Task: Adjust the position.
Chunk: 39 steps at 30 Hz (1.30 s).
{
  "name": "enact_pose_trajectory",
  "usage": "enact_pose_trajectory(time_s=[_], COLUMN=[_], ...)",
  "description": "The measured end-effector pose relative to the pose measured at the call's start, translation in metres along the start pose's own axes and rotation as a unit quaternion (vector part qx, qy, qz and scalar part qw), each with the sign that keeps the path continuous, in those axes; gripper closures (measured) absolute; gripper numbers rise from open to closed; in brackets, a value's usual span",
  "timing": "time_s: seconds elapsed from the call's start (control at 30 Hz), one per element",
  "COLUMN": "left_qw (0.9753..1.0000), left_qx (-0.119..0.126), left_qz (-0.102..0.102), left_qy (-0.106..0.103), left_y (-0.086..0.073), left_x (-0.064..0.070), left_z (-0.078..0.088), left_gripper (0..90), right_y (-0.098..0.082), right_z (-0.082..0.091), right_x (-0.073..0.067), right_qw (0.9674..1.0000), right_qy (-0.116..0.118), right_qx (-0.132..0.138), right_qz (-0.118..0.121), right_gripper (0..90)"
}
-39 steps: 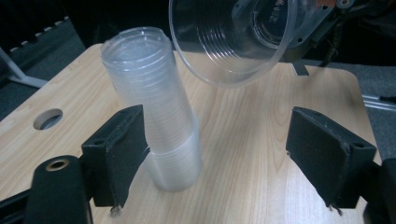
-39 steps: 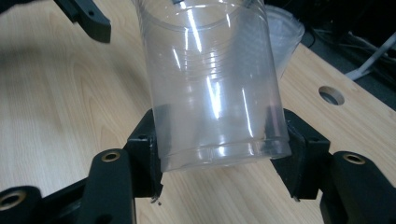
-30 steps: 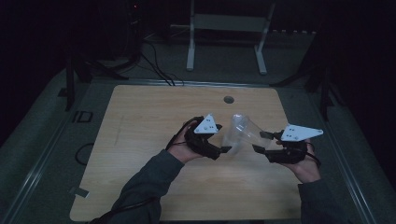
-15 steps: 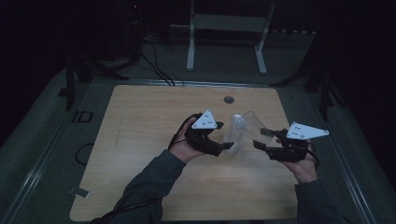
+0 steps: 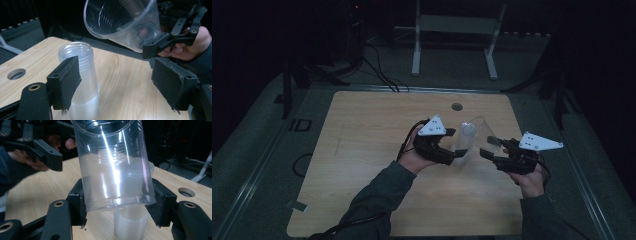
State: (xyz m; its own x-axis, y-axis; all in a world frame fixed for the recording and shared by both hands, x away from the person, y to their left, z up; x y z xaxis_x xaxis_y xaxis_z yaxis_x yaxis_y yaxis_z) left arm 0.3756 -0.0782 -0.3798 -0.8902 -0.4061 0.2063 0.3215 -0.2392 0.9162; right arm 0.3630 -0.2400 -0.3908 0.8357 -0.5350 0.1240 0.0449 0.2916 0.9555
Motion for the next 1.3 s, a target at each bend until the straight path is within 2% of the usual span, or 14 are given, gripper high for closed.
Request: enact_pose_trajectory(time_s=[0.33, 0.5, 0.67, 0.83, 1.17, 1.3], left_qw=[0.9997, 0.9994, 0.9984, 0.9979, 0.9967, 0.9951], left_qx=[0.009, 0.01, 0.02, 0.029, 0.036, 0.049], left_qz=[0.013, 0.017, 0.029, 0.034, 0.044, 0.056], left_qy=[-0.018, -0.028, -0.043, -0.046, -0.058, -0.065], left_y=[0.004, 0.005, 0.009, 0.011, 0.014, 0.016], left_x=[0.004, 0.007, 0.009, 0.01, 0.014, 0.015], left_z=[-0.004, -0.007, -0.009, -0.01, -0.018, -0.019], left_gripper=[23.1, 23.1, 21.1, 20.6, 19.1, 18.9], right_y=[0.001, 0.004, 0.004, 0.005, 0.003, 0.002], right_z=[-0.004, -0.007, -0.009, -0.011, -0.016, -0.017], right_x=[-0.005, -0.008, -0.012, -0.015, -0.019, -0.019], right_qw=[0.9999, 0.9995, 0.9993, 0.999, 0.9988, 0.9988], right_qy=[0.002, 0.004, 0.01, 0.015, 0.025, 0.027], right_qx=[0.013, 0.029, 0.036, 0.043, 0.042, 0.041], right_qz=[-0.005, -0.008, -0.003, -0.005, -0.002, 0.0], right_gripper=[41.1, 41.1, 41.2, 41.2, 41.2, 41.2])
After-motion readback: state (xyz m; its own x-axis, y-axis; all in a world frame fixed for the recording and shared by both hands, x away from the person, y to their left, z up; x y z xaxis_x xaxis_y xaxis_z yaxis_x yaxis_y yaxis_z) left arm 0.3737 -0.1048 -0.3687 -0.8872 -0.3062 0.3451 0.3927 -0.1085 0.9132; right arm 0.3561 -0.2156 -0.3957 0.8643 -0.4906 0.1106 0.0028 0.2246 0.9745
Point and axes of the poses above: each handheld gripper's, and its own axes: z roughly backward along the jaws, y roughly out of its top, x roughly to its right, the point moved 8 cm from there along -z, roughly forward along the jaws, and after that the axes turned 10 degrees about z, right-handed, at the moved point
